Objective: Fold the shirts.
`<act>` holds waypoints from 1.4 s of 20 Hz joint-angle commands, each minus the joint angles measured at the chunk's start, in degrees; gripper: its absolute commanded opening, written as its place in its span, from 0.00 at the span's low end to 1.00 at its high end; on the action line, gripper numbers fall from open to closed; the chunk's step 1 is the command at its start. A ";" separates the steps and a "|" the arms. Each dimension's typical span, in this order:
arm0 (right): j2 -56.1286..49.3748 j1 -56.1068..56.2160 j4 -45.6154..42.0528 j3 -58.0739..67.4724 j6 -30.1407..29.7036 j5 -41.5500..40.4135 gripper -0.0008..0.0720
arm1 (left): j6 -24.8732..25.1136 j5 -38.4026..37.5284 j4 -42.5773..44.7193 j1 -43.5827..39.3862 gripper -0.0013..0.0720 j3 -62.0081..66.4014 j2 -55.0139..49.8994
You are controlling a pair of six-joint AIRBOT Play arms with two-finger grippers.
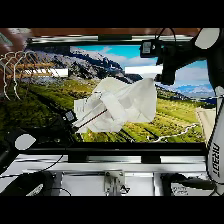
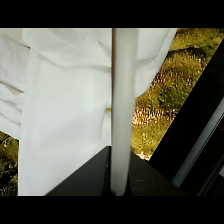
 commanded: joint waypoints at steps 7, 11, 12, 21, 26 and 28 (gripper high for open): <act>-3.61 5.44 3.98 0.00 -0.63 5.70 0.93 | 0.92 0.63 2.16 0.00 0.08 0.04 -0.02; -3.96 6.43 2.97 -1.18 -0.57 8.50 0.90 | 2.01 6.84 3.85 0.00 0.08 0.07 0.02; -3.96 6.43 2.91 -1.99 -0.59 9.51 0.78 | 2.82 8.22 3.87 0.02 0.08 0.07 0.02; -3.93 6.29 1.22 -3.98 0.52 10.91 0.11 | 3.48 10.93 5.55 0.11 0.10 0.04 -0.02; -3.04 6.29 0.70 -3.98 2.14 10.93 0.11 | 3.26 18.51 7.96 1.05 0.78 0.15 0.28; -1.97 6.29 0.20 -3.98 2.23 10.95 0.11 | 3.28 21.07 7.96 2.47 0.87 0.50 1.09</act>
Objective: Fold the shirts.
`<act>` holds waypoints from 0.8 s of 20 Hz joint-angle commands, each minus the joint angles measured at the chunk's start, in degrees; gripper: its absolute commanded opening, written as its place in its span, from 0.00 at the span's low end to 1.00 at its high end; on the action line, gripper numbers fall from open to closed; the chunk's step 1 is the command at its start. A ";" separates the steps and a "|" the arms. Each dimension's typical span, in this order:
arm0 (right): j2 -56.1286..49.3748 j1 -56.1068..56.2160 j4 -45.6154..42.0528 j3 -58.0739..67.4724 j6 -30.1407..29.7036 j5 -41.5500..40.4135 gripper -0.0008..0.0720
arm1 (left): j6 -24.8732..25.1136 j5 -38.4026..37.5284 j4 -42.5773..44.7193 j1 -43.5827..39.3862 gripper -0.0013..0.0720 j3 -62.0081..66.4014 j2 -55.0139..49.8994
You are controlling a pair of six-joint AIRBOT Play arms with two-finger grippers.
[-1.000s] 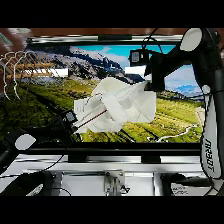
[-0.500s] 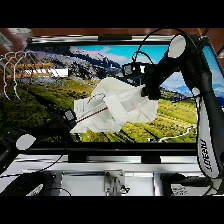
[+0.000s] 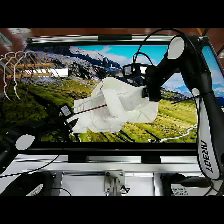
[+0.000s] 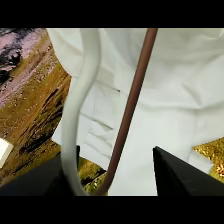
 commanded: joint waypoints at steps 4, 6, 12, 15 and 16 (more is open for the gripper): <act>3.78 -0.90 -0.94 0.00 3.52 0.02 0.11 | 0.00 5.66 0.87 6.03 1.00 3.02 3.78; 5.20 -1.36 -0.85 0.00 4.85 0.04 0.11 | -0.02 5.66 0.85 8.90 1.00 4.81 6.36; 9.57 -1.64 -0.74 0.00 10.21 0.96 0.11 | -25.59 1.07 0.83 20.70 0.99 6.36 13.99; 11.43 -1.64 -0.66 -0.02 14.10 2.82 0.11 | -46.07 -15.37 -1.22 26.86 0.99 4.37 13.77; 12.00 -1.64 -0.42 -0.02 14.71 3.23 0.11 | -46.60 -17.46 -4.79 27.23 0.99 1.86 13.77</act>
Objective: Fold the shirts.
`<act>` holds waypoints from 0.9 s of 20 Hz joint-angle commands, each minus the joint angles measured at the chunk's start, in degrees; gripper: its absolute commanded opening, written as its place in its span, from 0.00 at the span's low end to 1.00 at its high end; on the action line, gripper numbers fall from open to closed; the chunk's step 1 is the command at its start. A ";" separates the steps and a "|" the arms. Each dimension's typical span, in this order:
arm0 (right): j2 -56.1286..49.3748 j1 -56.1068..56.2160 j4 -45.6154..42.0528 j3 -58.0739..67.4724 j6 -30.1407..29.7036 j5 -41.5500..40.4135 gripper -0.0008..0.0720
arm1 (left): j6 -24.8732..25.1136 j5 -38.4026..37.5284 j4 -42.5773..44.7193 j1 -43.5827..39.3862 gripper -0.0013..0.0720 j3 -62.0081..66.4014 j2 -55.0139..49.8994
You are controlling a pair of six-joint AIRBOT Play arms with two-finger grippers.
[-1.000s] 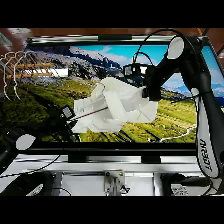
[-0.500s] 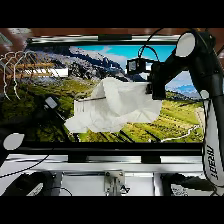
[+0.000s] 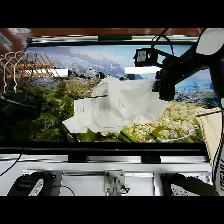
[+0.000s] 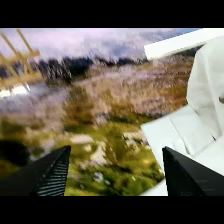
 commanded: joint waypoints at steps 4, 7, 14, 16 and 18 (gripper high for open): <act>3.96 0.00 2.56 -0.02 7.21 1.44 0.11 | -14.56 -2.34 -30.05 -0.20 0.99 -13.86 -2.14; 4.52 0.02 4.66 -0.02 8.35 1.40 0.11 | -9.88 10.12 -39.23 -12.26 0.83 -15.98 -9.90; 4.52 0.07 4.92 0.00 9.88 1.42 0.11 | -9.35 30.29 -49.66 -31.32 0.86 -9.25 -33.03; 4.52 0.07 4.92 -0.02 9.86 1.42 0.11 | -4.55 31.78 -49.66 -31.32 0.86 -4.31 -36.37; 4.52 0.07 4.90 0.00 9.81 1.40 0.11 | -2.16 30.80 -49.68 -31.28 0.86 0.92 -39.69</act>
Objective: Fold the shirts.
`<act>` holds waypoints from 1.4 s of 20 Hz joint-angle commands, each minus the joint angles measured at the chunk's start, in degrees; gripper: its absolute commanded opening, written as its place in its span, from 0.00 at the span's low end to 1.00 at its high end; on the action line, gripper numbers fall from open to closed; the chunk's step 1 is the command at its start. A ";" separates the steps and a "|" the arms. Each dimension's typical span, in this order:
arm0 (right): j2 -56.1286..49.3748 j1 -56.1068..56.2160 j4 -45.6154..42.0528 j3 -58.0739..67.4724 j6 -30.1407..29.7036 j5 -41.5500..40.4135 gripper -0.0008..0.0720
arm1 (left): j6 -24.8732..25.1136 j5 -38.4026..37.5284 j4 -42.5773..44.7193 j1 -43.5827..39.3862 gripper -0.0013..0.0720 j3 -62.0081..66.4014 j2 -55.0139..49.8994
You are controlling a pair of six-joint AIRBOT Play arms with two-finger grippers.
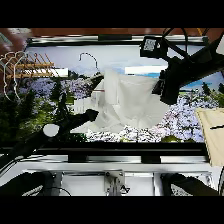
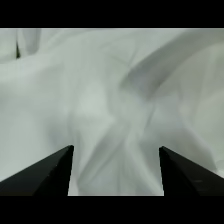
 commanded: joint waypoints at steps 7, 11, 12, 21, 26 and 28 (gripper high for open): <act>0.04 0.00 -1.05 0.00 0.13 -0.02 0.11 | 4.00 -2.82 -1.64 -0.92 0.84 15.19 -15.82; 0.04 0.00 -2.10 0.00 -0.42 -0.04 0.11 | 4.42 -5.66 0.33 3.30 0.83 15.17 -15.69; 0.04 0.00 -2.10 0.00 -0.57 -0.07 0.11 | 4.42 -7.26 1.44 4.44 0.83 15.17 -15.65; 0.04 0.00 -2.08 -0.02 -0.72 -0.46 0.11 | 4.39 -5.53 1.97 -1.62 0.74 15.26 -17.81; 0.04 0.00 -2.10 0.00 -0.70 -0.44 0.11 | 9.35 -2.84 2.01 -2.34 0.74 17.77 -17.57; 0.04 0.00 -2.10 -0.02 -0.72 -0.44 0.11 | 12.68 -2.86 2.03 -2.19 0.74 18.78 -17.09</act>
